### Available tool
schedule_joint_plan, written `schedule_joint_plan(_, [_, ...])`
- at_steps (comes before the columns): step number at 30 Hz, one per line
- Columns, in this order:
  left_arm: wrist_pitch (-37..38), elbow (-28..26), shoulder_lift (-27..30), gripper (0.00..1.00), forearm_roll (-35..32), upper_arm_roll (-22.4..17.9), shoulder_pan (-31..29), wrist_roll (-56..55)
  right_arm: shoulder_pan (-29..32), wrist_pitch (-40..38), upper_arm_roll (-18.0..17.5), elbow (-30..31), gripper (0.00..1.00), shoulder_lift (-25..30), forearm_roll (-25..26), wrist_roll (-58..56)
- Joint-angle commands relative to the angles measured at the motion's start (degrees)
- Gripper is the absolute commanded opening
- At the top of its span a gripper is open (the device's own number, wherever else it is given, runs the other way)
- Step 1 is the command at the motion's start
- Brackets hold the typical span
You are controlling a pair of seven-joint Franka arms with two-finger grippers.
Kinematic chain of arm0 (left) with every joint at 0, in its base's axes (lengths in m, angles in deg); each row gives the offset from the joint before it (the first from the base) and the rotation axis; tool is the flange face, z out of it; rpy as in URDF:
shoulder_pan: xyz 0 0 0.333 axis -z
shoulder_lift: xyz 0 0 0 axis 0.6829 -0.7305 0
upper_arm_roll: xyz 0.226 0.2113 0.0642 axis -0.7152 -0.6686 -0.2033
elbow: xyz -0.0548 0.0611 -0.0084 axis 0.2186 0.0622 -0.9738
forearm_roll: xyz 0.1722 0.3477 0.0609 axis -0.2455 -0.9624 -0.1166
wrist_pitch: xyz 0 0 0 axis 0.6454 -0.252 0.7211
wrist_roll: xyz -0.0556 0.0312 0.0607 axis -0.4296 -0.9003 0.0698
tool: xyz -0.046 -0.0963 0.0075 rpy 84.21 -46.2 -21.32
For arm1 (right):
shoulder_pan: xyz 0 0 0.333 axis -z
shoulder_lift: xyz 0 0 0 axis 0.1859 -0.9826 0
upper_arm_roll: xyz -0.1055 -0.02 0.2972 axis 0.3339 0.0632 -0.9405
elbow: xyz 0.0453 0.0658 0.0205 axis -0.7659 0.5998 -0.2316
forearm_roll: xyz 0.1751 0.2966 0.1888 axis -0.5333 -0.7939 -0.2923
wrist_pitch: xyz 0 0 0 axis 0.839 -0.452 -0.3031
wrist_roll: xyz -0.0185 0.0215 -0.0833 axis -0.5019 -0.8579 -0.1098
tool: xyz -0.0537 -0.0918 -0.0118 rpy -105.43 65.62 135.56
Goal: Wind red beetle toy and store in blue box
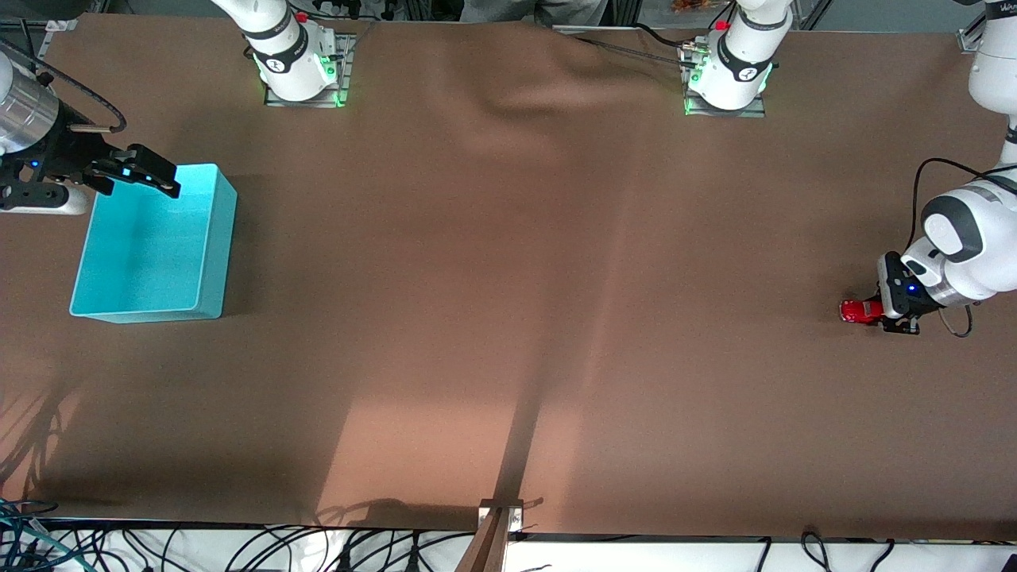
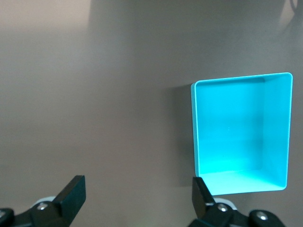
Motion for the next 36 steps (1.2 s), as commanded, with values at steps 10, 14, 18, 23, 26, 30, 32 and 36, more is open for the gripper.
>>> schedule_joint_plan(10, [-0.3, 2.1, -4.0, 1.0, 0.5, -0.2, -2.9, 1.8, 0.1, -1.0, -0.1, -1.5, 1.0, -0.5, -0.4, -0.4])
schedule_joint_plan(14, [0.4, 3.7, -3.8, 1.0, 0.6, 0.0, -2.8, 1.8, 0.1, -1.0, -0.1, -1.5, 1.0, -0.5, -0.4, -0.4])
schedule_joint_plan(18, [1.7, 4.6, -3.7, 1.0, 0.5, 0.0, -2.7, 1.8, 0.1, -1.0, -0.1, -1.5, 1.0, -0.5, -0.4, -0.4])
schedule_joint_plan(23, [3.4, 5.7, -3.5, 1.0, 0.5, 0.0, -2.6, 1.9, 0.1, -1.0, -0.1, -1.5, 1.0, -0.5, -0.4, -0.4])
schedule_joint_plan(26, [4.1, 5.8, -3.4, 1.0, 0.5, 0.1, -2.6, 1.8, 0.1, -1.0, -0.1, -1.5, 1.0, -0.5, -0.4, -0.4])
schedule_joint_plan(30, [5.7, 6.4, -2.7, 1.0, 0.6, 0.1, -2.6, 1.1, 0.1, -0.9, -0.1, -1.5, 1.0, -0.5, -0.4, -0.4])
schedule_joint_plan(32, [6.3, 7.3, -2.6, 1.0, 0.5, 0.1, -2.5, 1.1, 0.1, -0.9, -0.1, -1.5, 1.0, -0.5, -0.4, -0.4])
schedule_joint_plan(36, [8.6, 9.7, -2.6, 1.0, 0.5, 0.0, -1.8, -1.0, 0.1, -0.9, -0.1, -1.5, 1.0, -0.5, -0.4, -0.4])
